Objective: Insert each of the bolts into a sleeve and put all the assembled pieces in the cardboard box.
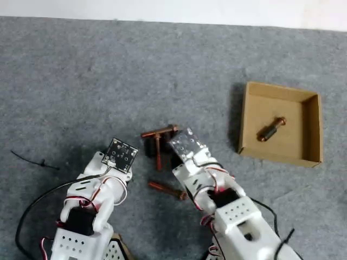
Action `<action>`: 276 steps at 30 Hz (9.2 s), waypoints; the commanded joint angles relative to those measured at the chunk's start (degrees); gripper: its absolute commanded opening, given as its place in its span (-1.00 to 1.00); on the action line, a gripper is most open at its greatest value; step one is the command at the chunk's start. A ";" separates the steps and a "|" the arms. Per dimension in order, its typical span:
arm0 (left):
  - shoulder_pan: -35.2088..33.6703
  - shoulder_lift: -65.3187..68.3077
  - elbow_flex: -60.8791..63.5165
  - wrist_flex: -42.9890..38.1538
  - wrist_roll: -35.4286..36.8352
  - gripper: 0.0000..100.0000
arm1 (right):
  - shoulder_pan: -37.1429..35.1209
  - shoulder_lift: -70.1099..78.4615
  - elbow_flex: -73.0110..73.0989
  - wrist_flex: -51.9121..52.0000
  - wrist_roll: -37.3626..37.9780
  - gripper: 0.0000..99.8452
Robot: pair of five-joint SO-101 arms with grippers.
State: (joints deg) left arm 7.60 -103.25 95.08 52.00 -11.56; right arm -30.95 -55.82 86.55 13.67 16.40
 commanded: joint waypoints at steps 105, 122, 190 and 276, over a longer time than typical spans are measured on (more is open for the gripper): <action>-9.36 93.58 -109.41 34.37 1.32 -0.90 | 17.19 -49.19 17.19 16.75 0.35 -0.99; 10.15 97.10 -71.52 11.96 -21.80 -0.90 | 17.10 -49.36 17.19 16.75 0.26 -0.99; 12.44 111.08 -66.68 6.07 21.80 -0.69 | 16.92 -49.36 17.19 16.66 0.26 -0.99; 13.58 62.02 -16.84 -49.32 36.66 -0.99 | 11.91 -48.84 17.19 18.59 0.53 -0.99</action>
State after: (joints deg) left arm 21.41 -31.96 68.70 20.00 25.01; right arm -17.23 -104.00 95.96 31.43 16.40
